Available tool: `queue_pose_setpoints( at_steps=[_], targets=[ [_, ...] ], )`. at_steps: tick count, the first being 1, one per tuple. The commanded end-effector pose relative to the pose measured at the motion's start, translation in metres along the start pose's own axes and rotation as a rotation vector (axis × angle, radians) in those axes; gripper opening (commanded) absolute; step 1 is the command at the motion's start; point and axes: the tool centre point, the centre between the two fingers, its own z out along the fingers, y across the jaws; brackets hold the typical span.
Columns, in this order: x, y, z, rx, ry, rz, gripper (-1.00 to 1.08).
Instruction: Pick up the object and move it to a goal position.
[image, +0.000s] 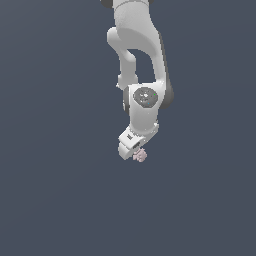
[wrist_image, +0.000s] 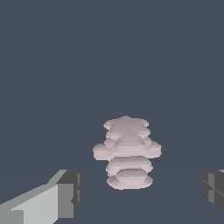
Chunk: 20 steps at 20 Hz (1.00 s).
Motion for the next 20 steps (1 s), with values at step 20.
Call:
queue_pose_setpoints(
  at_steps=[20],
  targets=[
    [0.002,-0.004,0.051,0.001,0.002,-0.05,1.0]
  ],
)
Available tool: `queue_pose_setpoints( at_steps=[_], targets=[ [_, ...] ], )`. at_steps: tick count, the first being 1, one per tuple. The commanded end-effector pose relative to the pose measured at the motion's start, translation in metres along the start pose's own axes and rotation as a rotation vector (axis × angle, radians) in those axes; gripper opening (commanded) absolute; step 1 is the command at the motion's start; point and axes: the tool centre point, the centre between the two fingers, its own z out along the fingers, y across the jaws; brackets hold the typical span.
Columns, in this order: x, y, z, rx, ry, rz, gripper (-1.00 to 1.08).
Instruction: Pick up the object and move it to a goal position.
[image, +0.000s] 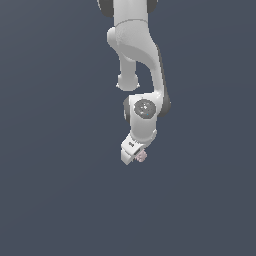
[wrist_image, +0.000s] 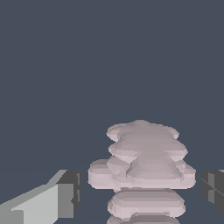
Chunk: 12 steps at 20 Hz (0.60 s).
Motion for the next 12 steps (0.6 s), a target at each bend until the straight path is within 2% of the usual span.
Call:
queue_pose_setpoints(
  at_steps=[1,4,5,12],
  targets=[
    [0.0003,0.0005,0.0075,-0.001,0.001,0.0,1.0],
    [0.0009,0.0011,0.0095,-0.001,0.001,0.0,1.0],
    [0.0009,0.0011,0.0095,-0.001,0.001,0.0,-1.0],
    [0.0009,0.0011,0.0095,-0.001,0.001,0.0,-1.0]
  ],
)
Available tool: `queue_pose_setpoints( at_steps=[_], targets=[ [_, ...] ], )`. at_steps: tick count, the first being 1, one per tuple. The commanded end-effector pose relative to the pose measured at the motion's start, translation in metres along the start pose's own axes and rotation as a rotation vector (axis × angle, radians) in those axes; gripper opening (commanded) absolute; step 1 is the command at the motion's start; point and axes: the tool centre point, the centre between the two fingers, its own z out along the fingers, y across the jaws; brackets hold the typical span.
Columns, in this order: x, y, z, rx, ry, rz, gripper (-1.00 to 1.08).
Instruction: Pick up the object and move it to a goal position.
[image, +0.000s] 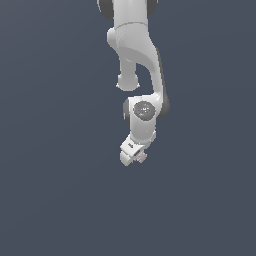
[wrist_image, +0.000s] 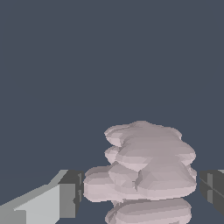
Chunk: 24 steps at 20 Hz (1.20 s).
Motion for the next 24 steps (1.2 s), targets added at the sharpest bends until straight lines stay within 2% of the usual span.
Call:
queue_pose_setpoints(
  at_steps=[1,7,13,18,24],
  targets=[
    [-0.001,-0.003,0.003,0.005,-0.004,-0.002,-1.0],
    [-0.004,0.001,-0.001,0.0,0.0,0.0,-1.0],
    [-0.023,0.003,-0.008,0.0,0.0,0.0,-1.0],
    [-0.055,0.007,-0.018,0.001,-0.001,0.0,-1.0],
    [-0.11,0.015,-0.037,0.002,-0.002,-0.001,-1.0]
  ],
)
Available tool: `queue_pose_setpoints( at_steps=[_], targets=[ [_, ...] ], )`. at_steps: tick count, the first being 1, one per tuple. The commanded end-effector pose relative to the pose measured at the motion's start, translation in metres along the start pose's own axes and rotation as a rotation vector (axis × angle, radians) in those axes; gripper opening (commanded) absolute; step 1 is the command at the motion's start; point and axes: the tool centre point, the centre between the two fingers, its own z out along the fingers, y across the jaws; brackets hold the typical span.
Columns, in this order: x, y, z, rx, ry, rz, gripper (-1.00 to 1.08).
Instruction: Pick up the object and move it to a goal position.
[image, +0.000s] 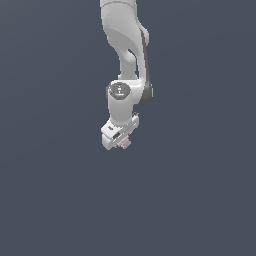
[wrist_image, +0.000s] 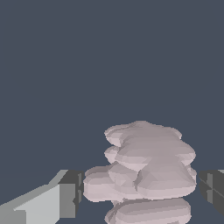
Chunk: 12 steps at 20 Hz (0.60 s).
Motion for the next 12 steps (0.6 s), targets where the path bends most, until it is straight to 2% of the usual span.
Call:
queue_pose_setpoints(
  at_steps=[1,7,12],
  targets=[
    [-0.024,0.003,-0.008,0.0,0.0,0.0,-1.0],
    [-0.07,0.011,-0.024,0.001,-0.001,0.0,-1.0],
    [-0.093,0.016,-0.032,0.002,-0.001,-0.001,-1.0]
  ],
)
